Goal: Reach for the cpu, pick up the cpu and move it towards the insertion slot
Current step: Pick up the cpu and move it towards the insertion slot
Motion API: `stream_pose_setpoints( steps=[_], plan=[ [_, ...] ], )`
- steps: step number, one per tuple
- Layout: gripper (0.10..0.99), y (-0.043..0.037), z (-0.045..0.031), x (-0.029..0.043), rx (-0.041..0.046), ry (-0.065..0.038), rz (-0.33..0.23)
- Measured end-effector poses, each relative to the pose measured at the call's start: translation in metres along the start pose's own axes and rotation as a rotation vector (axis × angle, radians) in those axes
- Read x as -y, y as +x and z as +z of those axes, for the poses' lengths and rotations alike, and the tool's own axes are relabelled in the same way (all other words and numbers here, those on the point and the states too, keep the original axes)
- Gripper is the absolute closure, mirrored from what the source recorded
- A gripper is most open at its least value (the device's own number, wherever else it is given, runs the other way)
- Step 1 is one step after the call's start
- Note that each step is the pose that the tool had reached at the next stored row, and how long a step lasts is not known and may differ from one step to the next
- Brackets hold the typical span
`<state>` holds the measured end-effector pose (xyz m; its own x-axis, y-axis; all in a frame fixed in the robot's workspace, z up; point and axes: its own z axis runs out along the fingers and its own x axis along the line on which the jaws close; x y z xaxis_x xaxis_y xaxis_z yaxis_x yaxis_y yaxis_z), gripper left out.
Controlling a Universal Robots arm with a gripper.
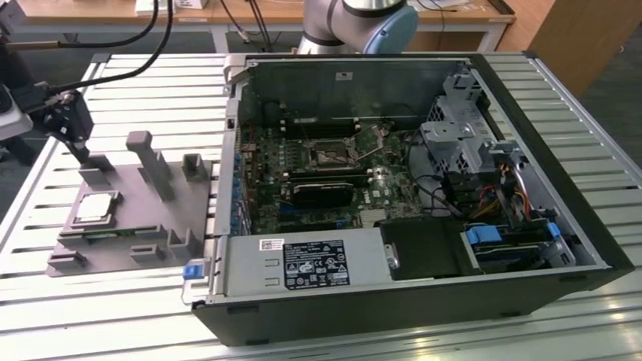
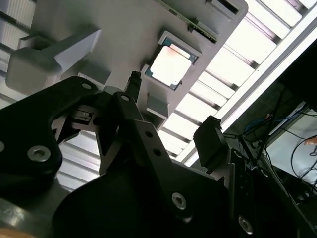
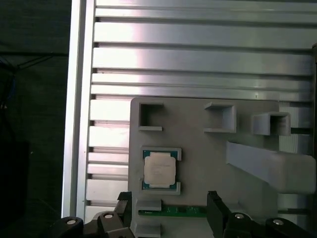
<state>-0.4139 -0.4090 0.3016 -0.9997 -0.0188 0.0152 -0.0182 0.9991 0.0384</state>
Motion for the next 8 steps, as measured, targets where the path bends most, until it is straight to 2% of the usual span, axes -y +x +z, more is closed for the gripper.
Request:
stream_pose_setpoints(
  steps=[3,4,6,8],
  plan=[
    [0.369,0.0008,0.0055,0.0019,0.0,0.0,0.0],
    [0.31,0.0009,0.0069,0.0027,-0.0003,0.0,0.0],
    [0.31,0.0011,0.0086,0.0065,0.0001,-0.009,0.0],
    [0.31,0.0012,0.0122,0.0075,0.0004,-0.011,0.0]
  ],
)
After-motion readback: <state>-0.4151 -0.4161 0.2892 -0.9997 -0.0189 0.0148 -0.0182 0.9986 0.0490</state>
